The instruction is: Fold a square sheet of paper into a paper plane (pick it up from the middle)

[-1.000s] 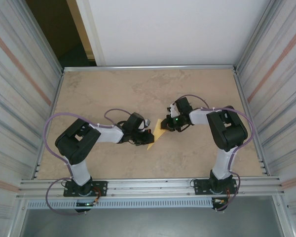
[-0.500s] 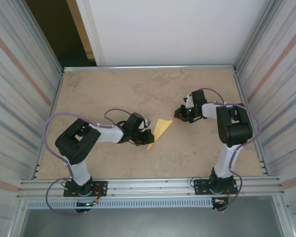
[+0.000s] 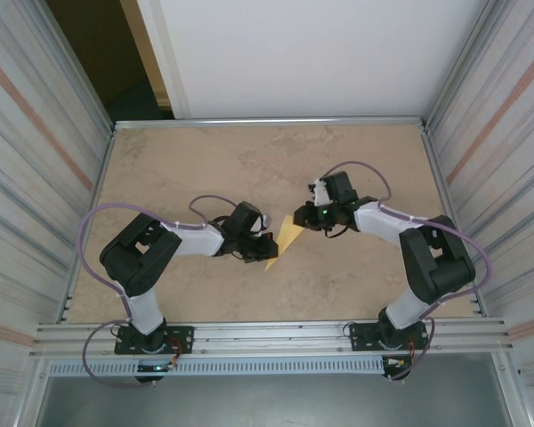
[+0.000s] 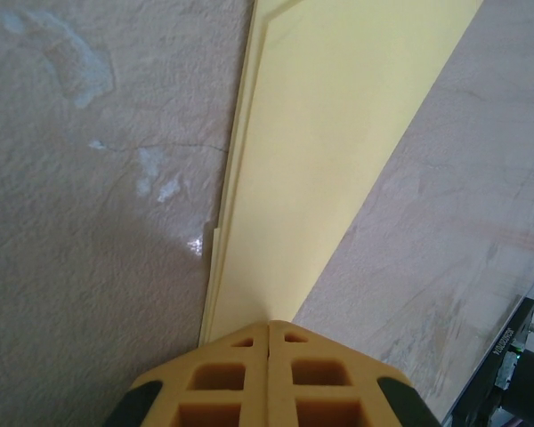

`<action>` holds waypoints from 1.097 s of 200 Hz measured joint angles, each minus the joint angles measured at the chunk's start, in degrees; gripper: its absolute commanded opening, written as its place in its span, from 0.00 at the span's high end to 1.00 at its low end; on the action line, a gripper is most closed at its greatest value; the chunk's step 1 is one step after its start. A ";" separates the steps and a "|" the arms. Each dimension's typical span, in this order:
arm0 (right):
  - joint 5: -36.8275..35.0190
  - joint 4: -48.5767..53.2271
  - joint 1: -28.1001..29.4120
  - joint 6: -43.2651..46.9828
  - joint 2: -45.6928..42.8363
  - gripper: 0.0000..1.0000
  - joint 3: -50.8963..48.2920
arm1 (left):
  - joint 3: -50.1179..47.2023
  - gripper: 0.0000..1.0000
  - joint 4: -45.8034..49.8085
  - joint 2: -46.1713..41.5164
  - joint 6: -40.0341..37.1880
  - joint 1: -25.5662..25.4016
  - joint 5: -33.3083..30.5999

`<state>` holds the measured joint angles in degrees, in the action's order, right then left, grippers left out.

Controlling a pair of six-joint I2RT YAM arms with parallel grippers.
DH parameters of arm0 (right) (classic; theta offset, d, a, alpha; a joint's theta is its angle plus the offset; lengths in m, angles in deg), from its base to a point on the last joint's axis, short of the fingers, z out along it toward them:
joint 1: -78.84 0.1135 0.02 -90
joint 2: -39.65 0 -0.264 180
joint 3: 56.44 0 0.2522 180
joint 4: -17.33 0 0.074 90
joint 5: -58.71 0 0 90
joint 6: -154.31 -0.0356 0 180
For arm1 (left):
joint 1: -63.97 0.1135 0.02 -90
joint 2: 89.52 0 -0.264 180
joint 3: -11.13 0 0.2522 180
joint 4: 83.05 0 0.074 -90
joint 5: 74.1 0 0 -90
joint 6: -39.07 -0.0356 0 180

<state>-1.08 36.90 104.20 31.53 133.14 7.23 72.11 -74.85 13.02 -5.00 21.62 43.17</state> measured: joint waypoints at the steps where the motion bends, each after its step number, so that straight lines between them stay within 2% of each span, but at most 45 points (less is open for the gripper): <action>1: 0.02 -0.02 0.24 -0.07 0.24 0.88 0.00 | 0.02 1.00 0.09 0.00 0.02 0.00 0.02; 53: -0.26 0.24 2.38 -1.73 9.53 0.90 1.46 | 0.68 0.94 1.77 -0.26 0.00 0.00 0.15; 87: -0.20 0.15 2.38 -1.75 11.28 0.91 3.02 | 1.22 0.90 2.38 -1.53 -0.85 0.00 0.37; 149: -0.26 0.26 2.36 -1.73 11.65 0.91 3.39 | 10.08 0.96 4.42 2.82 -3.48 0.00 0.92; 186: -0.11 0.26 2.32 -1.75 12.24 0.91 4.11 | 10.56 0.98 6.05 6.25 -4.15 -0.04 0.50; 219: 0.04 1.11 2.32 -1.70 12.68 0.91 4.83 | 8.61 0.99 4.11 5.62 -4.11 -0.04 0.11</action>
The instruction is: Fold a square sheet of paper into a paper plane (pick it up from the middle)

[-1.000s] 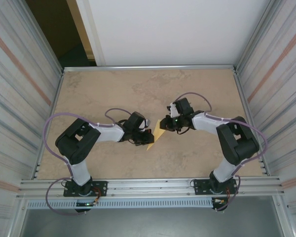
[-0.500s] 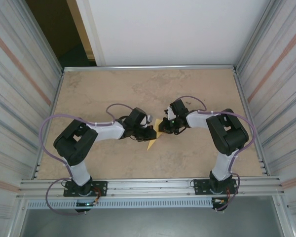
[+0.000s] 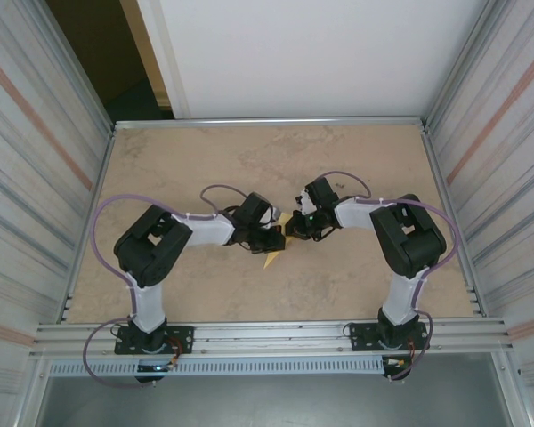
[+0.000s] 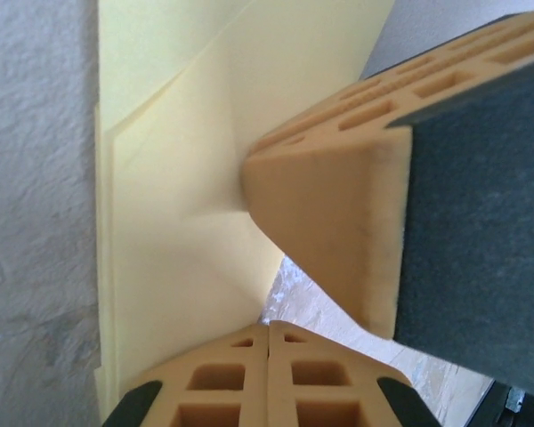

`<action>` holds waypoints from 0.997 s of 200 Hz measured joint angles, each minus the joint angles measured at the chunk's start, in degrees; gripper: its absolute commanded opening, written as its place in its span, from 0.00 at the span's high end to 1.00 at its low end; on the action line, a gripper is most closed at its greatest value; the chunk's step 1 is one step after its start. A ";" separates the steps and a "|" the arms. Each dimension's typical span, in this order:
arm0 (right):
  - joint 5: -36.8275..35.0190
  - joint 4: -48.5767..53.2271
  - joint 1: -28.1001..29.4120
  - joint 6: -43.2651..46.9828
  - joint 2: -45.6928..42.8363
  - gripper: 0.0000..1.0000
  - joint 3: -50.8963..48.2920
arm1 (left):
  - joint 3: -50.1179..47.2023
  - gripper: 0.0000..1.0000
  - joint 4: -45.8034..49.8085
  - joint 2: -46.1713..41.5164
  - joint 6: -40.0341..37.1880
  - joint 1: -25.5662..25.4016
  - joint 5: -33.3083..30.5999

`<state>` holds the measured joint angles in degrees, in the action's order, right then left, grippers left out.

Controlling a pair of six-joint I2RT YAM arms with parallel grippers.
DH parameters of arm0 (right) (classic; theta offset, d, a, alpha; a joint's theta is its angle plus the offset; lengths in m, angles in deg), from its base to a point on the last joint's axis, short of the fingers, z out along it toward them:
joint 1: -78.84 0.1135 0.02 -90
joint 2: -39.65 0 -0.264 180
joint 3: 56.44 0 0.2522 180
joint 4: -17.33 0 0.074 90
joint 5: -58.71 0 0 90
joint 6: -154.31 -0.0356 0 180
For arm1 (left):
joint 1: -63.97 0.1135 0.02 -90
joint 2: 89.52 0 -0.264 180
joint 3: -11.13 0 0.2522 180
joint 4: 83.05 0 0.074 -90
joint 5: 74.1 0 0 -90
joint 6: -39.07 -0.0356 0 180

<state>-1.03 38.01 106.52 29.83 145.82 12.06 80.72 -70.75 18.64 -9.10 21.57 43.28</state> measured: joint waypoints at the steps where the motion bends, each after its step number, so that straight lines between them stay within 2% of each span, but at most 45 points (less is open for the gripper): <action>1: 0.00 0.04 0.00 0.00 0.02 0.91 0.04 | -0.11 0.98 -0.09 -0.04 0.00 0.00 0.00; 53: 1.88 1.79 0.04 0.57 1.20 0.91 1.44 | -12.35 0.91 -6.97 -7.96 2.25 0.04 -0.39; 84: 2.19 3.10 0.04 2.08 1.27 0.87 2.29 | -18.56 0.82 -2.80 -16.33 3.65 0.11 -0.48; 102: 2.10 4.61 0.07 3.04 0.96 0.79 3.21 | -18.88 0.78 0.85 -21.64 3.54 1.05 -0.63; 120: 1.18 7.13 0.48 3.67 -1.22 0.64 4.07 | -18.84 0.74 2.64 -27.02 3.48 3.76 -0.59; 133: -0.48 9.14 1.07 3.63 -4.28 0.49 4.81 | -18.56 0.67 3.91 -30.03 3.17 6.47 -0.59; 148: -3.93 11.06 2.29 2.86 -8.74 0.40 5.90 | -17.77 0.57 6.38 -32.28 2.36 9.51 -0.55; 172: -11.93 14.23 5.07 -0.07 -15.37 0.34 7.39 | -15.87 0.45 9.94 -33.90 0.48 14.12 -0.68; 199: -20.76 17.68 8.61 -5.31 -16.90 0.31 8.17 | -14.19 0.25 12.85 -34.64 -2.16 17.68 -2.71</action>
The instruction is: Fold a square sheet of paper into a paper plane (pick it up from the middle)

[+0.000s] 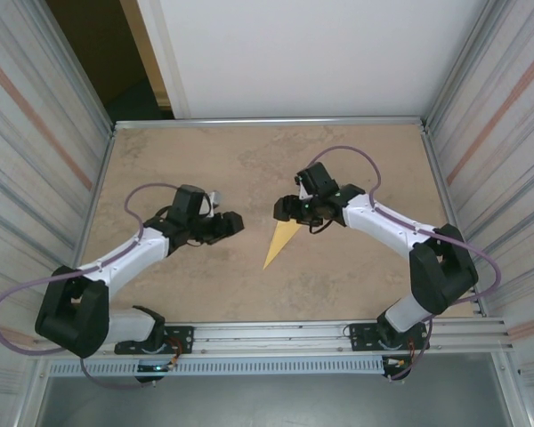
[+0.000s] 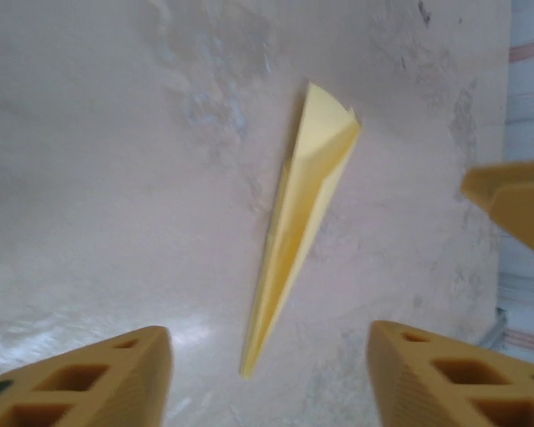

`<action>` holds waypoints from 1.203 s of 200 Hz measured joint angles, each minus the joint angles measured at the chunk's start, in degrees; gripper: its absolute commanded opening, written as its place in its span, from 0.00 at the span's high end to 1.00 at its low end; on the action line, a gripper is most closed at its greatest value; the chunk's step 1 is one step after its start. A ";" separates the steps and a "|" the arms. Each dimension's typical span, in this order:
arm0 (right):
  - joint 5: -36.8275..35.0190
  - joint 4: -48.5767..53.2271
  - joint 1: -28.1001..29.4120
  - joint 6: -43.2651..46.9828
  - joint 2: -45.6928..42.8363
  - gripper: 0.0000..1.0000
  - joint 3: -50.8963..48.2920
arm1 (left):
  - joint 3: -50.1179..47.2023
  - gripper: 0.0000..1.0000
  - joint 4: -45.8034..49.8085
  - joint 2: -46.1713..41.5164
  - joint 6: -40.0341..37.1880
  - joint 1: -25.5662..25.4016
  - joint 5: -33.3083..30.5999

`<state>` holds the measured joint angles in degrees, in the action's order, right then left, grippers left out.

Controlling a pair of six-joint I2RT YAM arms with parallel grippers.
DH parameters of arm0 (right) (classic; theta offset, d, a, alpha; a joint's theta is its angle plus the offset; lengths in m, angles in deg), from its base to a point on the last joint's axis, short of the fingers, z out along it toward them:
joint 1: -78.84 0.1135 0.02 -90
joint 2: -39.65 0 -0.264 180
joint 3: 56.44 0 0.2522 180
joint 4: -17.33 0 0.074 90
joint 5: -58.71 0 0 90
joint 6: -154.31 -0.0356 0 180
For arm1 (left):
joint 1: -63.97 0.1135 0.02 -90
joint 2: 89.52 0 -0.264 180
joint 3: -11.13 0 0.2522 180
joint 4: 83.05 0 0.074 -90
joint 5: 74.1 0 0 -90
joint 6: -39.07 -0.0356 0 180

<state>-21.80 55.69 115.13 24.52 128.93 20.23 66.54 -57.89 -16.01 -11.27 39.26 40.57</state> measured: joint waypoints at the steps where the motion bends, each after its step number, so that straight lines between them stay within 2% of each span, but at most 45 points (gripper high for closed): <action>1: -0.52 0.22 0.22 -0.46 0.07 0.31 0.00 | 0.02 0.24 0.17 -0.02 -0.04 0.07 -0.39; 16: -4.68 2.45 2.27 -4.00 1.01 0.31 0.00 | 0.04 0.17 1.29 -0.52 -1.07 0.72 -3.80; 43: -9.70 4.68 5.35 -9.90 5.05 0.31 1.11 | -0.46 0.10 1.77 -0.85 -2.54 1.99 -8.15; 94: -18.05 8.59 9.49 -18.23 16.00 0.31 8.98 | -3.19 0.03 1.68 -0.85 -3.96 2.86 -9.79; 154: -22.38 14.67 10.27 -22.58 21.86 0.38 14.58 | -3.80 0.01 0.68 -0.81 -4.11 2.86 -9.70; 240: -25.62 18.73 11.06 -24.30 22.12 0.50 15.21 | -3.80 0.01 -0.79 0.46 -4.09 2.86 -9.07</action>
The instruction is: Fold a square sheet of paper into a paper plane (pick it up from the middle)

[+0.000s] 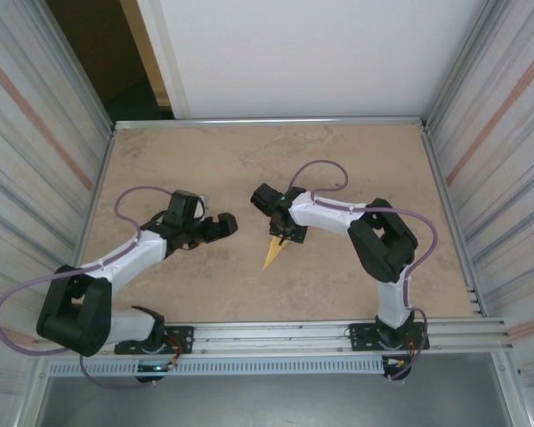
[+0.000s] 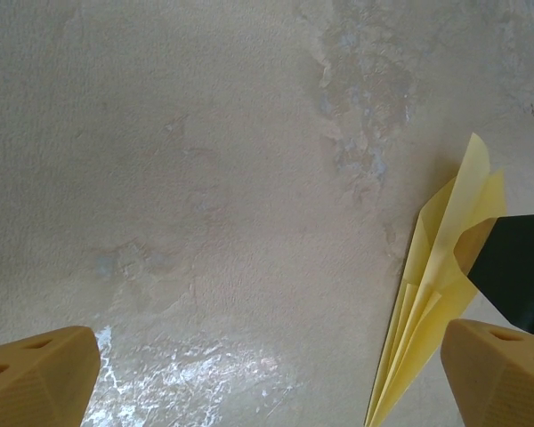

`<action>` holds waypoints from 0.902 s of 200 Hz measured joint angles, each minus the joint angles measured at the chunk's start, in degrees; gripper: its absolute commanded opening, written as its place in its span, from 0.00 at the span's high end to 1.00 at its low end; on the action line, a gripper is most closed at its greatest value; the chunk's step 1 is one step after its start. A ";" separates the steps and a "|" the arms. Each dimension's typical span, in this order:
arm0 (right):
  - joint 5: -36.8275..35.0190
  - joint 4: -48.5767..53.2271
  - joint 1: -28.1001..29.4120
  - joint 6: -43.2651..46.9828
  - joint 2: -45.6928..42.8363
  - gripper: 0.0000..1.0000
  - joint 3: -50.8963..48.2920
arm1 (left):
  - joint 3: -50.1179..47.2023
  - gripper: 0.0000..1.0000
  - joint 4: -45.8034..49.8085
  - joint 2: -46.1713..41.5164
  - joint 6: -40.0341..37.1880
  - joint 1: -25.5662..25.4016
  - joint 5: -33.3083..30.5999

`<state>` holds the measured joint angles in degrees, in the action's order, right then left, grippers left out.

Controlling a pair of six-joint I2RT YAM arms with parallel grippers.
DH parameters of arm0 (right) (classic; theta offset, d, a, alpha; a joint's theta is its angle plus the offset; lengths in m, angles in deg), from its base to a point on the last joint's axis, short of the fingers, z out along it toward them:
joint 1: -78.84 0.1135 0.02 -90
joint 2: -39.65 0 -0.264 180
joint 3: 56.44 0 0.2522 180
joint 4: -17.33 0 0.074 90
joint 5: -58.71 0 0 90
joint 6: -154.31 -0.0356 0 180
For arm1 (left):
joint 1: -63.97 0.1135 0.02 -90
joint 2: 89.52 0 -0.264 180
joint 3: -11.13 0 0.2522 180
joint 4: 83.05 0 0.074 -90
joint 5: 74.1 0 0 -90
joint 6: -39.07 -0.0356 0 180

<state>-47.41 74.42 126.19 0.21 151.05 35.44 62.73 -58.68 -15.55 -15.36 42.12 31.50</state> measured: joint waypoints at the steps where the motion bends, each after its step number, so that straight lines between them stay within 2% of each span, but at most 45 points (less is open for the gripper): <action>1: 0.00 0.04 0.00 0.00 0.00 0.50 0.00 | 0.00 0.01 0.00 0.00 0.00 0.00 0.00; 35: 0.04 0.46 0.00 -0.42 -0.20 0.55 0.00 | 0.00 0.01 -0.17 0.13 0.00 0.00 0.02; 142: 0.13 -0.13 -0.13 -4.22 -5.11 0.95 -3.39 | 0.02 0.01 -0.26 1.79 0.31 0.09 1.55; 159: -0.17 -1.36 -0.24 -2.99 -6.99 1.00 -4.50 | 0.02 0.01 -0.66 1.79 0.68 0.57 2.51; 180: 0.22 -3.69 -1.05 0.15 -10.10 1.00 -6.19 | -0.04 0.01 -2.03 1.79 1.77 2.16 4.28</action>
<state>-47.19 70.73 125.14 0.36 140.95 29.26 62.69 -60.71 -13.76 -13.58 44.28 35.78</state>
